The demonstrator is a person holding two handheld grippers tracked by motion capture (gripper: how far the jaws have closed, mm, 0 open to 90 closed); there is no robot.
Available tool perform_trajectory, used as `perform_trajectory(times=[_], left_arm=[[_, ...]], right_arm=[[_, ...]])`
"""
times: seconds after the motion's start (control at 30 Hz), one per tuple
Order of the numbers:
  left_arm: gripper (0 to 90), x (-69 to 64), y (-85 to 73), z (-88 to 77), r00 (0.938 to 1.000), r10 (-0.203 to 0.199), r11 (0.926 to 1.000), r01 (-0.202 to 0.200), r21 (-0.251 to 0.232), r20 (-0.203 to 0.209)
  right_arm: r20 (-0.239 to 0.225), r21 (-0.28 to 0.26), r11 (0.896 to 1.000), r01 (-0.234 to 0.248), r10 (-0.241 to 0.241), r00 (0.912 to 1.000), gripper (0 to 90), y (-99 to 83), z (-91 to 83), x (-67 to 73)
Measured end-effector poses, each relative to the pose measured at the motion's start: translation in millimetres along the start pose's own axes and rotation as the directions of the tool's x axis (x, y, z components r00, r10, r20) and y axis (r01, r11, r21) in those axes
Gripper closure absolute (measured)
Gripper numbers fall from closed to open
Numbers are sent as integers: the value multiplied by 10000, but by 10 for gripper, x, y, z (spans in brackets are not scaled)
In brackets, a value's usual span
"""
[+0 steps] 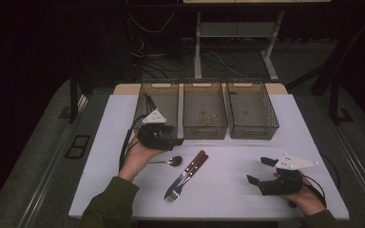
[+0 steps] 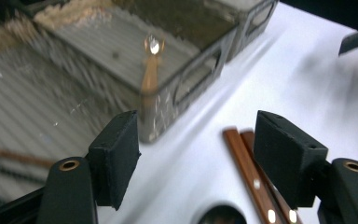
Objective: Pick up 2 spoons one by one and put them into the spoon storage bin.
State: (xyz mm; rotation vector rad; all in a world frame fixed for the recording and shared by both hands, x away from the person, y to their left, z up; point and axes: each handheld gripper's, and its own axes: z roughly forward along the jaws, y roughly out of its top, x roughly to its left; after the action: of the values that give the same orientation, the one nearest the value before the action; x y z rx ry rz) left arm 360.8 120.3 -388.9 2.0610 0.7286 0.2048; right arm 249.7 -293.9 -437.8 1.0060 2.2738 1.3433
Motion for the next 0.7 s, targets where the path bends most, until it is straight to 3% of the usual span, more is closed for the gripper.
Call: perform_trajectory(times=[0.13,0.2,0.43,0.6,0.7], left_arm=[[366,2,-178,-16,9999,-39,9997,36,251,96],[400,11,-254,-23,10000,52,9980,-48,626,-54],[703,101,-447,-75,9990,45,9917,12,1287,-442],[851,157,-550,-75,9982,71,9781,54,2078,-593],[883,188,-599,-67,9981,130,9713,18,2377,-608]], right_arm=[[10,40,10000,-47,47,10000,127,-1,-2,3],[20,11,10000,-22,22,10000,127,1,-1,1],[44,31,10000,-36,36,10000,127,-1,-10,4],[41,20,10000,-28,28,10000,127,1,-12,7],[47,46,10000,-30,29,10000,127,0,-8,7]])
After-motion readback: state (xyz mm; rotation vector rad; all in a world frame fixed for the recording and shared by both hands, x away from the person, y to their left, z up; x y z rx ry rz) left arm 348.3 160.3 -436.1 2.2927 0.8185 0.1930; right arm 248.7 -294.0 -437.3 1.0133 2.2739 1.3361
